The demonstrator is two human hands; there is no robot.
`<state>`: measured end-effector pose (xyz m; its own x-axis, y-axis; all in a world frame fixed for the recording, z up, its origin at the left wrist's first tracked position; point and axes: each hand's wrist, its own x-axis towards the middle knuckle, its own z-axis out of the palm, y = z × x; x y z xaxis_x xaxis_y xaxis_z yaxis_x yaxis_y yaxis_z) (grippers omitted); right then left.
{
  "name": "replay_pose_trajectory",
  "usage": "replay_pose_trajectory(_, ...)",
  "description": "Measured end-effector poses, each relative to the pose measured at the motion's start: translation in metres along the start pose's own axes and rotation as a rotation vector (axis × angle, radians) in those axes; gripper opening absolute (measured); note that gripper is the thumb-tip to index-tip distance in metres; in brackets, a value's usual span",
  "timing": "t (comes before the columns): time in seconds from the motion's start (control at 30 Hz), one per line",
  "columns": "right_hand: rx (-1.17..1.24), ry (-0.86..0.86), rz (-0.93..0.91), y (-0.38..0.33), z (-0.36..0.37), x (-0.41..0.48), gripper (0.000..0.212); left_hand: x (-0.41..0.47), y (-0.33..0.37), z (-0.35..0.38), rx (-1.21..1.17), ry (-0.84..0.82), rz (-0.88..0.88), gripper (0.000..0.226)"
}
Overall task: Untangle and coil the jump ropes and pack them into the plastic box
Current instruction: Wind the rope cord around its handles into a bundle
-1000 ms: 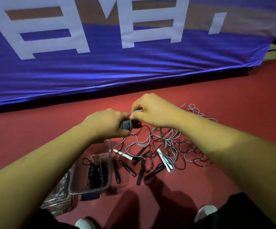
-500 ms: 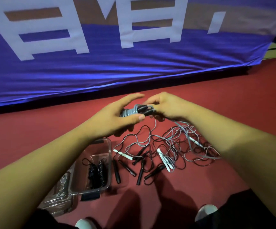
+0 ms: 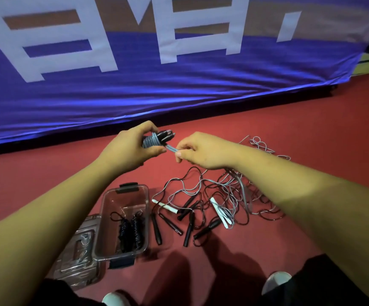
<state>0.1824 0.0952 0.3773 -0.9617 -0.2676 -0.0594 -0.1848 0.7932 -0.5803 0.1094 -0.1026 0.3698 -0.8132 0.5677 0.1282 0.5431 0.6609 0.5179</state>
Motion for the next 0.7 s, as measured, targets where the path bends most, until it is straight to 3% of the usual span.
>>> replay_pose_trajectory(0.1, -0.14, 0.03, -0.033, -0.009, -0.004, 0.003, 0.022, 0.0, 0.001, 0.006, 0.28, 0.033, -0.021, 0.037)
replay_pose_trajectory(0.37, -0.209, 0.109, -0.112, -0.017, -0.017, 0.001, 0.014, -0.007, 0.021, 0.015, 0.394, -0.153, 0.058, 0.039)
replay_pose_trajectory(0.5, -0.17, 0.21, -0.142, -0.008, -0.024, 0.002, 0.013, -0.013, 0.03, 0.011, 0.25, -0.23, 0.123, 0.043)
replay_pose_trajectory(0.7, 0.159, 0.201, -0.091, 0.0, -0.03, -0.001, 0.014, -0.02, 0.037, 0.005, -0.272, -0.251, 0.112, 0.032)
